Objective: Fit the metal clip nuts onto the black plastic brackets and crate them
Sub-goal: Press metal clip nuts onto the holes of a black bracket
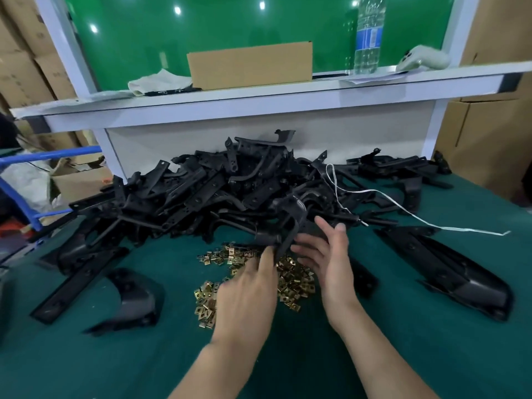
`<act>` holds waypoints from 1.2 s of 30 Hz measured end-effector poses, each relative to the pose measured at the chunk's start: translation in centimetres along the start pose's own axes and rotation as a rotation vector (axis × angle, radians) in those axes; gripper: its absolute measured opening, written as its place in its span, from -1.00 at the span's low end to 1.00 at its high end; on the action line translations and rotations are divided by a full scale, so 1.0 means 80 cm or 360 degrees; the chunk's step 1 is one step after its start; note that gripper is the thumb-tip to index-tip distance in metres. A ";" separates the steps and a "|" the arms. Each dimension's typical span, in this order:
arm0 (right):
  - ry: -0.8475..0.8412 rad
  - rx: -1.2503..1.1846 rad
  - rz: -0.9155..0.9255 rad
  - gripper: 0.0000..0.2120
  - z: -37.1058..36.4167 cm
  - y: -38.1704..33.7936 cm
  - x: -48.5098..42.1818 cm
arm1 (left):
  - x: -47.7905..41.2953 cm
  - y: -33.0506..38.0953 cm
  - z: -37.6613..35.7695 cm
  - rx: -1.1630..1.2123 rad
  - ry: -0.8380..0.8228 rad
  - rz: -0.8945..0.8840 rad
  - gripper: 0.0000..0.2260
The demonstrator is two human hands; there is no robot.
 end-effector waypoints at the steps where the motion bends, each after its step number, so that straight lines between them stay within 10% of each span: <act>1: -0.0038 0.0005 0.0001 -0.34 -0.002 0.001 0.001 | 0.002 0.004 -0.001 -0.0040 -0.0012 0.0009 -0.58; 19: -0.0163 -0.0433 -0.0344 -0.77 -0.004 -0.001 -0.003 | 0.052 0.020 0.003 0.0483 -0.0192 -0.0528 -0.37; 25: -0.0409 -0.0026 -0.0458 -0.71 0.005 -0.002 0.000 | 0.059 -0.054 0.012 0.0502 -0.0018 0.0257 -0.51; 28: -0.0524 0.0097 -0.0557 -0.72 0.008 0.001 0.000 | 0.065 -0.090 0.002 0.0200 -0.0379 0.0682 -0.41; 36: -0.0563 0.0433 -0.0592 -0.68 0.009 0.001 0.007 | 0.058 -0.085 -0.023 0.0221 -0.0650 0.0377 -0.21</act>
Point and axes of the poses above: each hand's wrist, its own x-axis away from the middle knuckle, its own z-axis out of the back of the hand, y = z × x, the point moved 1 cm from there along -x, towards the middle knuckle, and after that the axes turned 4 degrees about -x, right-handed, at the moved point
